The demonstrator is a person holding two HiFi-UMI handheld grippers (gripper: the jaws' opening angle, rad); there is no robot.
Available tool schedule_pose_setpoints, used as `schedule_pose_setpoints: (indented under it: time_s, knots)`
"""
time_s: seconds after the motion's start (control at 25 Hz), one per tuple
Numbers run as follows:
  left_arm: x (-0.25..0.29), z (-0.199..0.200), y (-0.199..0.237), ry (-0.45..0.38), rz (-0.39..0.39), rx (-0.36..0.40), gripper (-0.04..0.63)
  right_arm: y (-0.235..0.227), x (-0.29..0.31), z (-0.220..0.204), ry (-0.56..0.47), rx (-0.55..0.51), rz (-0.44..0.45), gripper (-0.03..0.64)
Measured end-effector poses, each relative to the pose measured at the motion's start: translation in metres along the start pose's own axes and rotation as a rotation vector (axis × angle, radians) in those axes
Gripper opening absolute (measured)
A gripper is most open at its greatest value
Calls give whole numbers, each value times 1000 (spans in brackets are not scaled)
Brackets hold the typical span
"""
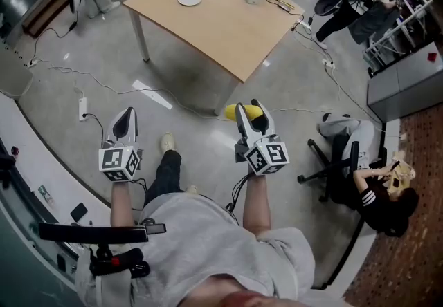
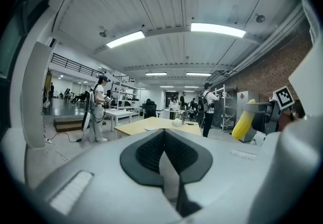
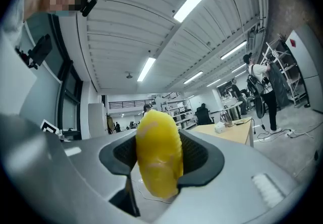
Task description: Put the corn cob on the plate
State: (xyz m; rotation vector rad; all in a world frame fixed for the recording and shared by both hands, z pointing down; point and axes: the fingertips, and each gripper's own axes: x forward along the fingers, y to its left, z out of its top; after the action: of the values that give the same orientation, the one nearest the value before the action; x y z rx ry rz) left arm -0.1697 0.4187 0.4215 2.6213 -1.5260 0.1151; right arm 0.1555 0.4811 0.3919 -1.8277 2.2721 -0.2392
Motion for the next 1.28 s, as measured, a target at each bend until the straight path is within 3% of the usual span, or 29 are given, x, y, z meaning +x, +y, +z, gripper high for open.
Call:
schedule_pose_setpoints:
  time_s: [0.2,0.92,1.28]
  knots:
    - [46,2,25,5,-5,0,20,-12,50,3,-9,16,14,222]
    - [228,41,121,16,-82,15,20,-46,237,9,14,-9,-60,224]
    - [280,52,162,-1,-82,12,20,-54,305,-1,32,-13,-70,224]
